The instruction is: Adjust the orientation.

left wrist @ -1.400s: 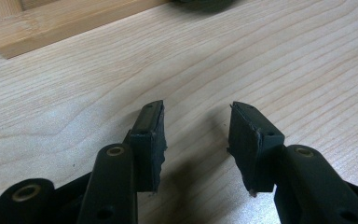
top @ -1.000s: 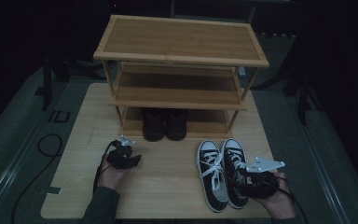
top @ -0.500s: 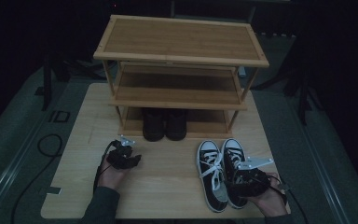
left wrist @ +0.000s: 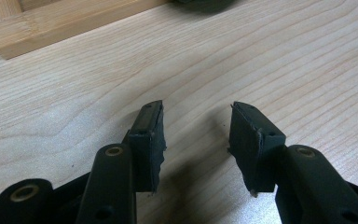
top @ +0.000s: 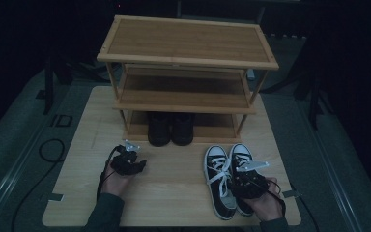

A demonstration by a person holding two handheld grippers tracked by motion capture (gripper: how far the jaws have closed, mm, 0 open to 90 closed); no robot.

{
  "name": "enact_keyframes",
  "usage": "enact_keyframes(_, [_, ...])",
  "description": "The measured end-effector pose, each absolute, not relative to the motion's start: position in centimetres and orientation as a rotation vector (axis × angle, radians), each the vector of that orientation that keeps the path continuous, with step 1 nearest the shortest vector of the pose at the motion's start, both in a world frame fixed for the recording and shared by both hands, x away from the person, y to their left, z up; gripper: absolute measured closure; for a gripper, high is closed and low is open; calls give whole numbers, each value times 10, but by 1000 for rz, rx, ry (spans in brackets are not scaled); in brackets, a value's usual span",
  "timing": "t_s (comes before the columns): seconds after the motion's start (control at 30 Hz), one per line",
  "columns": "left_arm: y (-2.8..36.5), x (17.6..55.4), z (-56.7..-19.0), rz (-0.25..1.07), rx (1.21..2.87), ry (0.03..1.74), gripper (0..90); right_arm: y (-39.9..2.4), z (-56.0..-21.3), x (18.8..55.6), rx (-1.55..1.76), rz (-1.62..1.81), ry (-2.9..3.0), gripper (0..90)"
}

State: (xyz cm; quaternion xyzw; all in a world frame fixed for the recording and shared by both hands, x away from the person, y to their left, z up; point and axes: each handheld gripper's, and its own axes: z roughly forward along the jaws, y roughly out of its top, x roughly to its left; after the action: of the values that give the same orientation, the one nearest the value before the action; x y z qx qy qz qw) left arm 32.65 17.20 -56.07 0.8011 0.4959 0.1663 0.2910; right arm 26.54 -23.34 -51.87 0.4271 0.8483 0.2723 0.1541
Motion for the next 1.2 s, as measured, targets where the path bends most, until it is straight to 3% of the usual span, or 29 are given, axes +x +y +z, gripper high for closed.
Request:
enact_keyframes(0.17, [172,327,-561,444,2137,1322,556,-236,-515,265,1211,742,2408,720])
enact_keyframes(0.3, [172,327,-561,445,2136,1323,556,-241,-515,264,1158,732,2396,814])
enact_keyframes(1.2, [173,327,-561,443,2131,1325,557,-261,-515,310,691,880,2585,840])
